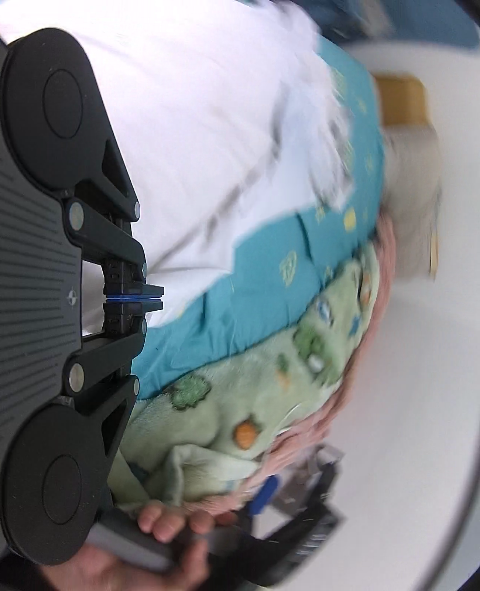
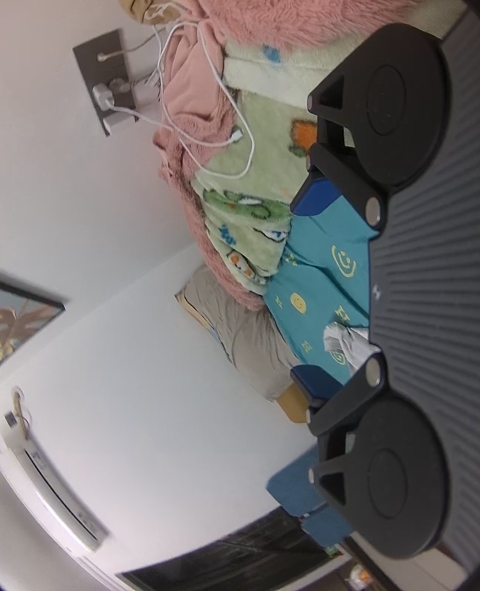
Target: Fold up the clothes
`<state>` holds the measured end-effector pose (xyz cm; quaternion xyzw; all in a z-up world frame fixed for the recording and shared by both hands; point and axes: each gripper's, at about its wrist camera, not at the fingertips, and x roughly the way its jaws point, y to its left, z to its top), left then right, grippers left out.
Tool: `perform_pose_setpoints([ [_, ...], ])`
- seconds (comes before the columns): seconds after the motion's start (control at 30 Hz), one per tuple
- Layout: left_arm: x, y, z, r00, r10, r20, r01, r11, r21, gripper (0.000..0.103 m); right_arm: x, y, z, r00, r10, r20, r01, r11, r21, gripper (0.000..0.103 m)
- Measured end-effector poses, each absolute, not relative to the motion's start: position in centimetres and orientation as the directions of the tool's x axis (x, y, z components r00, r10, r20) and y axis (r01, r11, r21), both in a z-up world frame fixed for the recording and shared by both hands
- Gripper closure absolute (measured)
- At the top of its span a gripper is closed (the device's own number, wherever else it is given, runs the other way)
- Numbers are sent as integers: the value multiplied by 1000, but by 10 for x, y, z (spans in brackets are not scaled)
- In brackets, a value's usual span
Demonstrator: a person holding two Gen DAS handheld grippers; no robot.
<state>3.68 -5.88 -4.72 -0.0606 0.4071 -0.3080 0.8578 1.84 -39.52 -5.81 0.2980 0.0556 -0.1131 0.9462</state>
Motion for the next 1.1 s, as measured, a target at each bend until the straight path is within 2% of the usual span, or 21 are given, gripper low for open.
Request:
perform_pose_setpoints([
  [0.1,33,-19,-53,461,-576,-675,376,816,-440,103,22,-383,-56,971,-148,-186,225,822,523,13],
  [0.23,32,6,-80,390,-471,-791,295,878,-377,103,31,-367,-56,967,-93,-238,201,851,484,13],
  [0.37,41,17,-79,373,-486,-790,260,872,-414,100,42,-352,-59,952,-45,-304,182,880,439,14],
  [0.47,52,25,-73,411,-487,-770,248,873,-420,70,48,-348,-62,944,-11,-330,166,880,445,14],
  [0.5,57,27,-74,419,-488,-766,243,873,-423,57,49,-347,-64,941,-3,-339,164,879,448,14],
  [0.53,64,26,-76,418,-493,-763,241,870,-430,50,51,-346,-65,938,5,-347,162,878,451,14],
  [0.67,89,11,-101,354,-528,-772,214,849,-483,48,56,-339,-67,931,33,-363,143,882,449,14],
  [0.8,100,-10,-123,288,-545,-787,230,837,-496,49,62,-332,-70,923,61,-379,125,885,448,14],
  [0.87,102,-20,-128,268,-538,-799,257,839,-479,55,62,-329,-71,920,74,-384,118,885,451,14],
  [0.93,104,-25,-127,249,-549,-798,286,829,-481,80,62,-327,-71,917,78,-390,114,887,447,14],
  [1.0,106,-30,-123,230,-565,-792,304,815,-493,90,63,-325,-72,914,82,-398,112,890,441,14],
  [1.03,105,-31,-120,228,-566,-792,312,813,-492,100,64,-324,-73,912,84,-402,111,892,439,14],
  [1.1,100,-29,-112,238,-567,-788,324,811,-486,102,66,-324,-75,905,88,-416,115,891,438,14],
])
